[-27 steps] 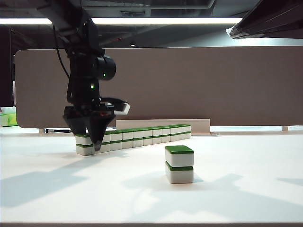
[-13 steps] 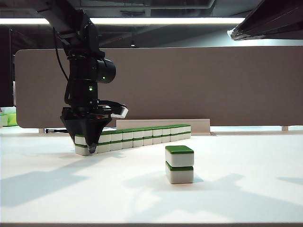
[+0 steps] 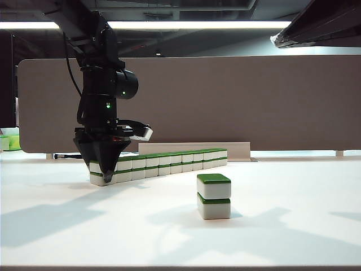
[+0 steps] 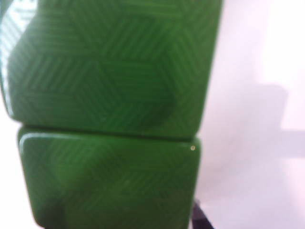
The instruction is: Take a mahjong tile from the mahjong wall and then place it on the table close to you.
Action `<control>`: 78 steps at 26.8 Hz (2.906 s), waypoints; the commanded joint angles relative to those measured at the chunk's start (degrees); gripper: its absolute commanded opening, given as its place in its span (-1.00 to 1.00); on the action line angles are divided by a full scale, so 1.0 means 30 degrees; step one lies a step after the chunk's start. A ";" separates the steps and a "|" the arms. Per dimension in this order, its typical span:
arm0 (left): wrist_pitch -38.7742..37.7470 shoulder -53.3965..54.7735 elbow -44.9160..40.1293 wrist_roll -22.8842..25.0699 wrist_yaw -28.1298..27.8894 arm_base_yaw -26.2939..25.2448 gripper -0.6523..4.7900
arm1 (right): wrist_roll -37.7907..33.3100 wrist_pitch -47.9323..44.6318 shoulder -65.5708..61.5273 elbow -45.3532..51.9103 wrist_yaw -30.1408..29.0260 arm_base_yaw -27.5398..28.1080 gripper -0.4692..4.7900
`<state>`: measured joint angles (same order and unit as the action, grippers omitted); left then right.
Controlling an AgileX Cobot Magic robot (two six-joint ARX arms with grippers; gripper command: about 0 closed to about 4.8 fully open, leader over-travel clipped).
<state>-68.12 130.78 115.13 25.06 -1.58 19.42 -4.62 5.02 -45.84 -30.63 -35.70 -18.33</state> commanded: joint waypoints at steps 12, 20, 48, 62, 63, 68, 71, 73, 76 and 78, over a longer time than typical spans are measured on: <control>-0.2565 -0.0226 0.0022 -0.0597 0.1464 0.0095 -0.01 | 0.0044 -0.0197 0.0029 -0.0124 0.0408 -0.0007 -0.83; -0.3053 -0.0539 0.0022 0.0066 0.1705 0.1042 -0.24 | 0.0051 -0.0197 0.0029 -0.0124 0.1727 0.0029 -0.83; -0.3781 -0.2361 0.0015 -0.0233 0.5668 0.1515 -0.24 | 0.0051 -0.0189 0.0029 -0.0124 0.1727 0.0022 -0.83; -0.4364 -0.2361 0.0015 0.0000 0.3446 0.3606 -0.24 | 0.0051 -0.0189 0.0029 -0.0124 0.1727 0.0029 -0.83; -0.4422 -0.2368 0.0015 0.0000 0.3468 0.3621 -0.25 | 0.0051 -0.0189 0.0029 -0.0124 0.1734 0.0029 -0.83; -0.4677 -0.2368 0.0007 -0.0036 0.3461 0.4000 -0.31 | 0.0051 -0.0189 0.0029 -0.0124 0.1909 0.0029 -0.83; -0.4692 -0.2361 -0.0007 0.0015 0.3330 0.4590 -0.31 | 0.0051 -0.0189 0.0029 -0.0124 0.2076 0.0029 -0.83; -0.4692 -0.2324 -0.0007 0.0007 0.3096 0.4918 -0.31 | 0.0051 -0.0189 0.0029 -0.0124 0.2084 0.0029 -0.83; -0.4641 -0.2302 -0.0007 0.0000 0.3016 0.5260 -0.31 | 0.0066 -0.0189 0.0029 -0.0124 0.2084 0.0087 -0.83; -0.4634 -0.2302 -0.0007 -0.0007 0.3031 0.5486 -0.31 | 0.0066 -0.0197 0.0029 -0.0124 0.2084 0.0248 -0.83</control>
<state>-81.69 124.09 115.04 24.80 7.49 35.42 -4.62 4.99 -45.87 -30.63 -29.56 -17.93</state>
